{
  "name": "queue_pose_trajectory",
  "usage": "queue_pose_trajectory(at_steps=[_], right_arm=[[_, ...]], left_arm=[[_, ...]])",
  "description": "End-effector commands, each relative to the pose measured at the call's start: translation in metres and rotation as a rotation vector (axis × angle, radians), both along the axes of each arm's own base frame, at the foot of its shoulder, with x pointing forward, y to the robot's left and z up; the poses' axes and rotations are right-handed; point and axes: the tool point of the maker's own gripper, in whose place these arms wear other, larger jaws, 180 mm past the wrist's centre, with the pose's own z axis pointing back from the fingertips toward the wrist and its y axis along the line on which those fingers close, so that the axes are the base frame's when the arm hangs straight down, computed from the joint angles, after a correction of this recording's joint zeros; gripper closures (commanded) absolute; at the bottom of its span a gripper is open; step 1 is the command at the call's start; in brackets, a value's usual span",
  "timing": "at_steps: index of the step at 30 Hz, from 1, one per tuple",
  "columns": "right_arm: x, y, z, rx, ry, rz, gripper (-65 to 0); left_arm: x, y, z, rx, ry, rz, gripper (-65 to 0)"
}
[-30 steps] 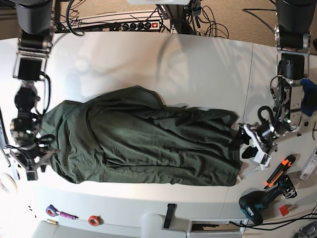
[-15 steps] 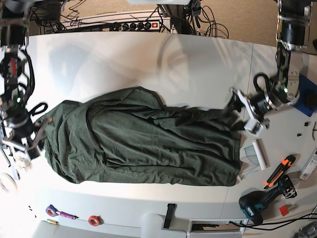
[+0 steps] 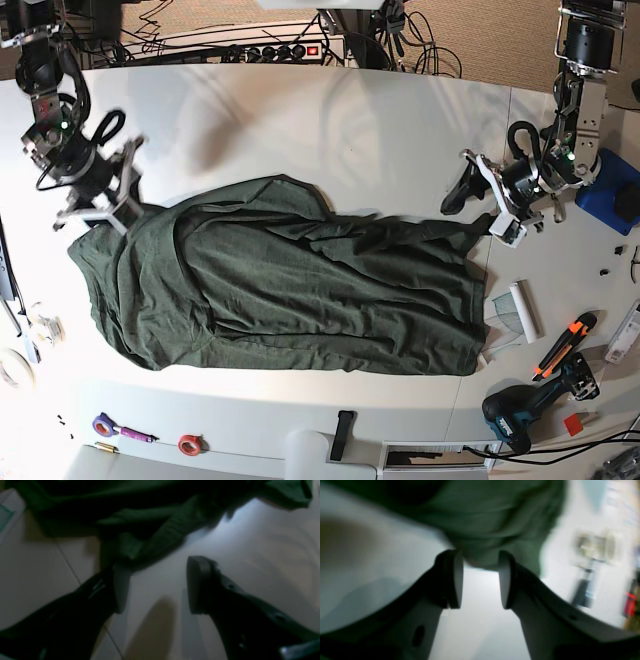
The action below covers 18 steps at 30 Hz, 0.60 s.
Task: Layout the t-shirt on the table in an organized manner, then fold the t-shirt properly
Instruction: 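Raise both grippers away from the green t-shirt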
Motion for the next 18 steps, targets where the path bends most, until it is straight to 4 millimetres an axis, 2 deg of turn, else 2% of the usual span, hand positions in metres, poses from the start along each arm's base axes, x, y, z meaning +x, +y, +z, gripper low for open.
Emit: queue_pose_trajectory(at_steps=[1, 5, 11, 15, 18], right_arm=[[0.002, 0.001, 0.007, -0.002, -0.016, 0.022, -23.0], [-0.012, 0.004, -0.007, 0.013, 0.026, 0.003, -23.0], [-0.009, 0.012, -0.02, 0.132, -0.025, -0.143, -23.7], [-0.016, 0.018, -0.044, 0.195, 0.015, -0.203, -33.9], [-0.019, 0.019, -0.065, 0.251, 0.037, -0.247, -35.3]], left_arm=[[0.01, 0.002, 0.015, -0.009, -0.053, 0.002, -34.5], [0.01, -0.003, 0.012, -0.001, -0.058, -0.004, -34.5], [0.01, -0.023, 0.013, -0.058, -0.058, -0.005, -34.5], [0.01, -0.031, 0.014, -0.079, -0.058, -0.005, -34.5], [0.01, -0.031, 0.014, -0.079, -0.058, -0.004, -34.5]])
